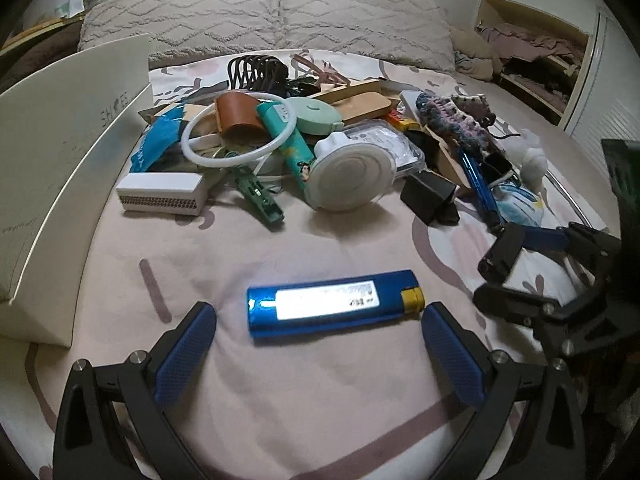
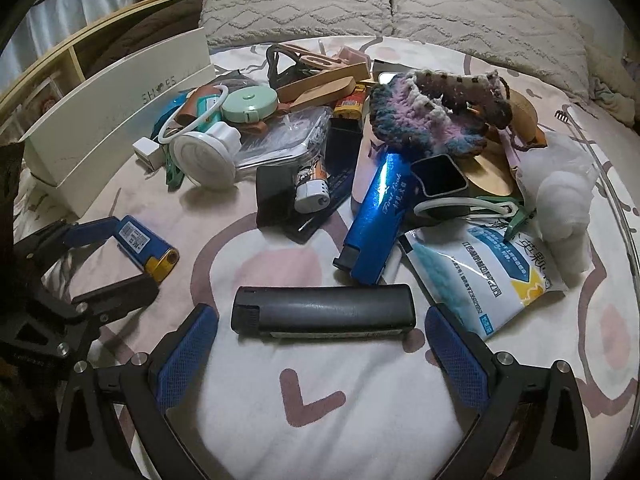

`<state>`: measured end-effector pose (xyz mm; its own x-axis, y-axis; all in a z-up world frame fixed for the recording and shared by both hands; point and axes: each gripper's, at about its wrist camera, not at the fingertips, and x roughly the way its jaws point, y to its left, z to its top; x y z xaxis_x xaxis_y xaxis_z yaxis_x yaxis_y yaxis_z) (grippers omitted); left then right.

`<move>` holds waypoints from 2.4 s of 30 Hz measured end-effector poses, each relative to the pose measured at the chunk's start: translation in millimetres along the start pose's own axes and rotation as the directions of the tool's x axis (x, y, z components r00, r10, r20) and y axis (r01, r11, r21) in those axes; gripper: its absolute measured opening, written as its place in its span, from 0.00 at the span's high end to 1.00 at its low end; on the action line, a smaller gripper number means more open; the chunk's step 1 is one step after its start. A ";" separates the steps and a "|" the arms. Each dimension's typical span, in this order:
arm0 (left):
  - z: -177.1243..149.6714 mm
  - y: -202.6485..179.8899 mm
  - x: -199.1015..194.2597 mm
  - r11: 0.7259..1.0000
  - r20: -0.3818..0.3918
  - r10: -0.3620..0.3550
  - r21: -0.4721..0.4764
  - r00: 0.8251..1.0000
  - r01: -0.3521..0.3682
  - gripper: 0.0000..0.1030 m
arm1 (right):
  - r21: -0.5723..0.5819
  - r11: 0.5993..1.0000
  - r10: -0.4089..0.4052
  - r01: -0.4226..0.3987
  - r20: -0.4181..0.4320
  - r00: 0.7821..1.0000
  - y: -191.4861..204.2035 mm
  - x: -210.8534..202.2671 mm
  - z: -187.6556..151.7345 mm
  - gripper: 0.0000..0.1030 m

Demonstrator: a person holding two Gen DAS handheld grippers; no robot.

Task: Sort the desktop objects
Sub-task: 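Close the left gripper on the blue lighter while the right closes on the black cylinder, then lift and carry the blue lighter and black cylinder with both grippers over the white box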

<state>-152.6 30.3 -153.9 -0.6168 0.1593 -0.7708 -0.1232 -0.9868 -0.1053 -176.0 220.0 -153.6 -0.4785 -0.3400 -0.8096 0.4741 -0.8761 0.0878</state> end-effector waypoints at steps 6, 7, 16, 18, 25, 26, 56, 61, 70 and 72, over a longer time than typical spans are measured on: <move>3.2 -2.3 5.9 1.000 -0.006 0.015 -0.012 1.000 -0.015 0.00 | -0.009 0.998 -0.063 0.064 0.032 0.997 3.0 -5.6 -0.5 0.00; 2.6 -1.3 5.2 1.000 -0.003 0.010 -0.015 1.000 -0.010 0.00 | -0.013 0.997 -0.077 0.078 0.041 0.996 4.2 -7.1 -0.3 0.00; -0.6 5.4 -1.0 0.998 0.022 -0.041 -0.051 0.999 0.042 0.01 | -0.020 0.994 -0.109 0.110 0.051 0.993 5.0 -6.8 0.1 0.00; -0.1 5.0 -1.2 0.998 0.025 -0.044 -0.052 0.999 0.046 0.01 | -0.037 0.992 -0.117 0.119 0.048 0.992 9.1 -5.4 -0.5 0.07; -1.9 7.2 -4.0 0.997 0.043 -0.032 -0.061 0.999 0.035 0.09 | -0.060 0.992 -0.105 0.108 0.058 0.993 13.2 -6.1 -2.2 0.21; -2.2 8.1 -4.6 0.997 0.047 -0.030 -0.065 0.998 0.033 0.11 | -0.059 0.992 -0.106 0.110 0.063 0.992 13.1 -7.0 -2.7 0.23; -11.3 6.1 -29.1 0.998 0.083 -0.054 -0.020 0.995 0.056 0.17 | 0.007 0.992 -0.122 0.122 0.158 0.980 37.4 -35.4 -4.8 0.23; -8.7 9.9 -42.7 0.997 0.097 -0.069 -0.014 0.993 0.070 0.17 | 0.036 0.992 -0.124 0.120 0.163 0.979 39.9 -43.8 -9.7 0.23; 5.0 17.1 -82.1 0.997 0.199 -0.073 0.012 0.977 0.072 0.17 | 0.075 0.992 -0.117 0.102 0.236 0.965 44.9 -78.0 -1.5 0.23; 8.3 18.4 -89.9 0.997 0.219 -0.074 0.021 0.973 0.071 0.17 | 0.074 0.993 -0.110 0.094 0.261 0.959 47.5 -87.3 4.0 0.23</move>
<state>-105.9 -1.9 -81.3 -0.7613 0.2342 -0.6046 -0.1828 -0.9722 -0.1465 -114.7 206.7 -76.4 -0.7042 -0.3191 -0.6343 0.3709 -0.9271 0.0547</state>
